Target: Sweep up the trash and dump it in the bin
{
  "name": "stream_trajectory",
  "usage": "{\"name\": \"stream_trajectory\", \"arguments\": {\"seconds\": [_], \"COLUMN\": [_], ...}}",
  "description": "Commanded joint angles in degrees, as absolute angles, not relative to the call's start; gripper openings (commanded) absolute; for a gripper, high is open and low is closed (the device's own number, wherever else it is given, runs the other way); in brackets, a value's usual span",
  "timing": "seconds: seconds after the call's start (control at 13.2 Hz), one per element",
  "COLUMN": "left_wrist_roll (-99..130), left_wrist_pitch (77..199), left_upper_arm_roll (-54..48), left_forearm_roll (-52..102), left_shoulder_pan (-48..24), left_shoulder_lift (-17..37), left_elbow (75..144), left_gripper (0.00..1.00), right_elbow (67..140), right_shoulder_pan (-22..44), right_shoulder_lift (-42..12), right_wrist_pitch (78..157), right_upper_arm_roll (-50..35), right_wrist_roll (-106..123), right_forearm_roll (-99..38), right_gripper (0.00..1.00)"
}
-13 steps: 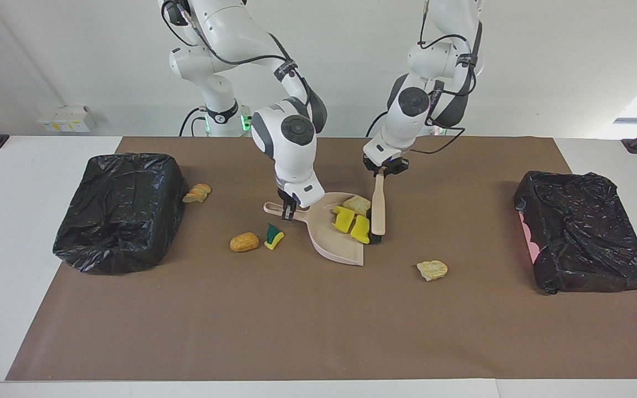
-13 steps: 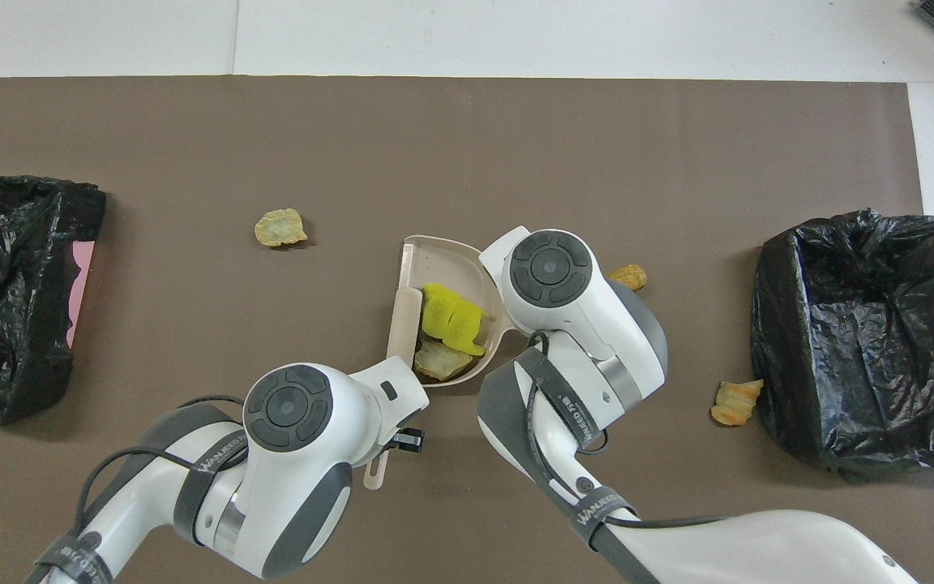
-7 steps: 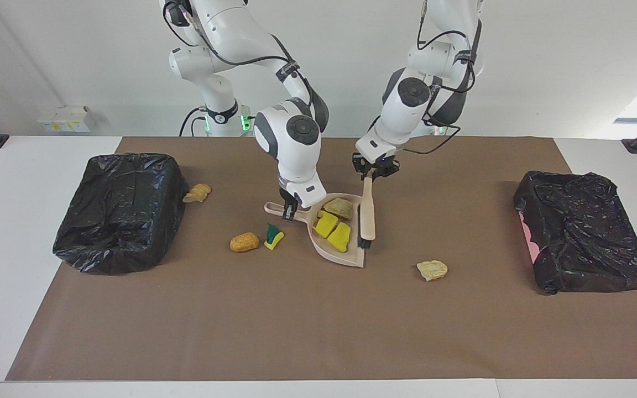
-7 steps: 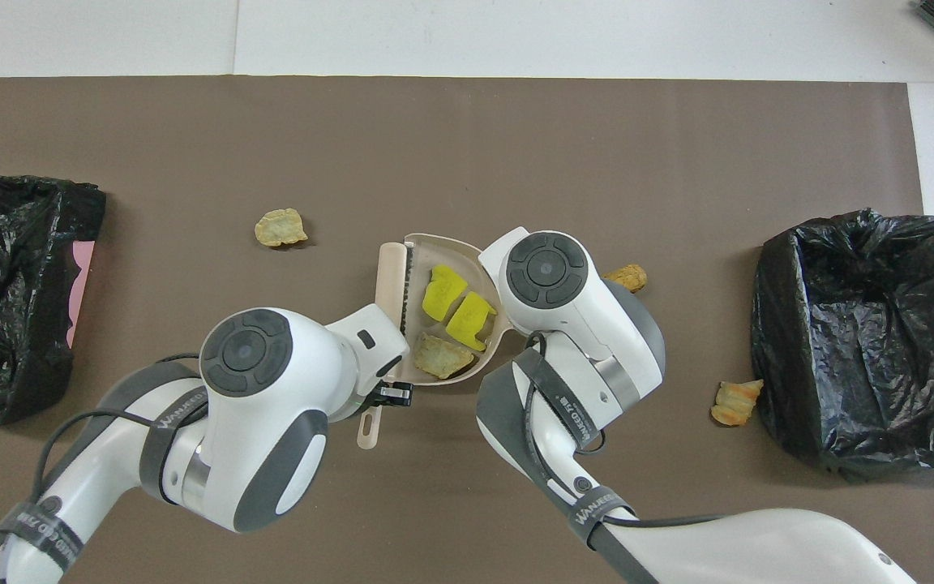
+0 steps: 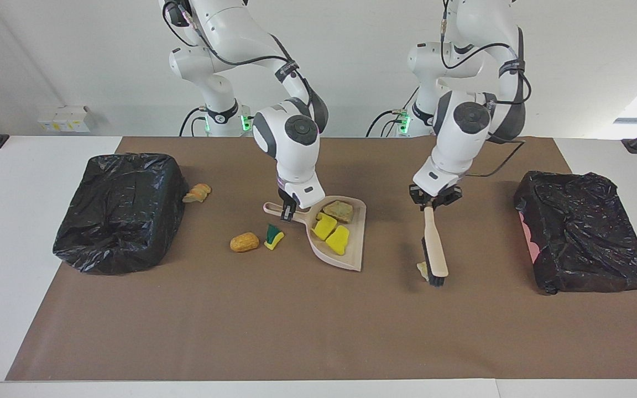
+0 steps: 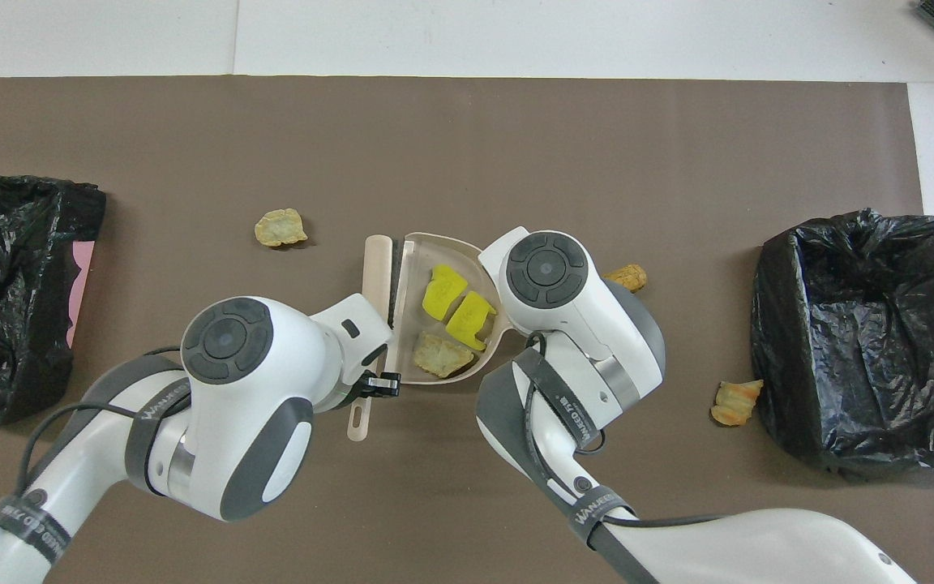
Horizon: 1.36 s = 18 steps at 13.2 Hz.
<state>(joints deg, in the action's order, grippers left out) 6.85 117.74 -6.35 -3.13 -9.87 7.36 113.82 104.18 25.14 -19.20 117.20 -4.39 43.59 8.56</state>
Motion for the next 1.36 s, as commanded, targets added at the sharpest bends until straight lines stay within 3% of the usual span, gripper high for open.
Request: {"name": "stream_trajectory", "arguments": {"seconds": [0.0,0.15,0.45,0.76,1.29], "left_wrist_roll": [-0.8,-2.7,-10.4,-11.9,-10.1], "left_wrist_pitch": [114.8,115.4,115.2,115.3,116.7], "left_upper_arm_roll": [-2.6,-2.5,-2.5,-3.2,-13.5], "left_forearm_roll": [-8.2,-12.2,-13.5,-12.7,-3.3], "left_shoulder_pan": [-9.9,-9.4,-7.2,-8.1,-8.1], "left_shoulder_lift": [11.7,14.3,14.2,11.8,6.6], "left_elbow": [108.8,107.5,108.9,114.1,123.3], "left_gripper": [0.0,0.0,0.0,0.0,0.0], "right_elbow": [103.2,103.2,103.4,103.8,104.0], "right_shoulder_pan": [24.8,24.8,25.2,25.4,26.2], "right_shoulder_lift": [-19.2,-18.9,-18.4,-18.9,-19.2], "right_wrist_pitch": [114.5,112.8,111.4,114.4,116.9], "right_upper_arm_roll": [-4.7,-4.7,-4.9,-4.9,-5.0], "right_wrist_roll": [41.9,42.4,42.4,41.6,39.0], "right_forearm_roll": [11.9,12.6,13.6,12.8,12.4], "right_gripper": [0.0,0.0,0.0,0.0,0.0]}}
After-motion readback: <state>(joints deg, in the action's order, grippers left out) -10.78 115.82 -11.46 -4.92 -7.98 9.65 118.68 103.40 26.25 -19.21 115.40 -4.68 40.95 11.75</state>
